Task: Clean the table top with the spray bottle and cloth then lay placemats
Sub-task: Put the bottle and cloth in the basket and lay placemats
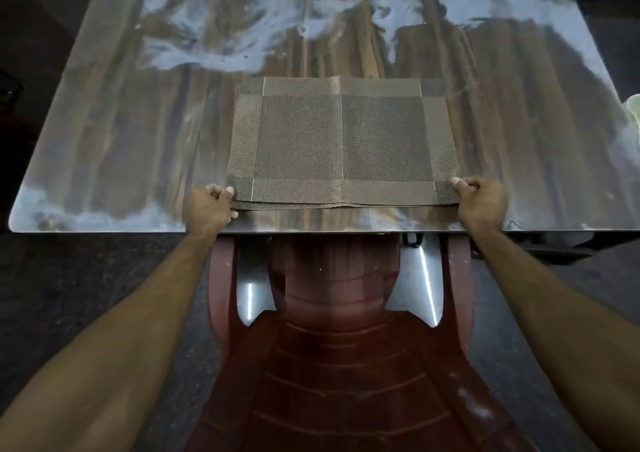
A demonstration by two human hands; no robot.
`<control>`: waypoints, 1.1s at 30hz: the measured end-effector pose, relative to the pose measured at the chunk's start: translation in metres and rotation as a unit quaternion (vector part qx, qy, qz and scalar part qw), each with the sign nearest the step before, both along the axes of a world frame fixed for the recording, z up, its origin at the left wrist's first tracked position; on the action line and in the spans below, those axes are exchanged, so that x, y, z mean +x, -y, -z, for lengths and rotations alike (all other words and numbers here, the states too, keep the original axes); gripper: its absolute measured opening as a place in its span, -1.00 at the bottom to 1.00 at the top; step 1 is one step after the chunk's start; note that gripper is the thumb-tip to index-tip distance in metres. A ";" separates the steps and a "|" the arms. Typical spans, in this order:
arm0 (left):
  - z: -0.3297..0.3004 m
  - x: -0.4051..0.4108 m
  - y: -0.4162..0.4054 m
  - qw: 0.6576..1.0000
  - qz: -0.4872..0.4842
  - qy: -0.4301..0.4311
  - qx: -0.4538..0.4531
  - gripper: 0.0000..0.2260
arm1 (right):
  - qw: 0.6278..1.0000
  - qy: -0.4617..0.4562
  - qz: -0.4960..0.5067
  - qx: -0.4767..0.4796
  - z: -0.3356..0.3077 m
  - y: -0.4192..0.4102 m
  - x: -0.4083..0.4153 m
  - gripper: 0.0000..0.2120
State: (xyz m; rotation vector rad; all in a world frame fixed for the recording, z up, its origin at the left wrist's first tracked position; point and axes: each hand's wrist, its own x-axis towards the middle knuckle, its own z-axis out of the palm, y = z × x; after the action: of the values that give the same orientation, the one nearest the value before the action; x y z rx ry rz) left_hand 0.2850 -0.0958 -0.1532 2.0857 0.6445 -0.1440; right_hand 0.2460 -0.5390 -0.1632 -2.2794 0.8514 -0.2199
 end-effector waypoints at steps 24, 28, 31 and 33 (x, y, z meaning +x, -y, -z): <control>-0.013 -0.010 0.031 0.961 0.096 -0.005 0.257 -0.69 | 0.913 -0.181 -0.253 -0.263 -0.001 -0.040 -0.016 -0.42; -0.009 -0.019 0.029 0.934 0.148 0.062 0.318 -0.66 | 0.906 -0.177 -0.265 -0.278 -0.001 -0.040 -0.017 -0.45; 0.008 -0.011 0.024 0.970 0.120 0.096 0.189 -0.68 | 0.910 -0.173 -0.259 -0.274 0.002 -0.041 -0.017 -0.44; 0.012 -0.001 0.022 0.995 0.031 0.087 0.038 -0.75 | 0.923 -0.156 -0.248 -0.250 0.001 -0.041 -0.012 -0.44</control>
State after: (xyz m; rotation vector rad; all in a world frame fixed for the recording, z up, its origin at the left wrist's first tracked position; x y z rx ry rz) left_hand 0.2841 -0.1176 -0.1653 2.1630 0.4875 0.0267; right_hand 0.2341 -0.4979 -0.1645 -2.9821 0.3527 0.1864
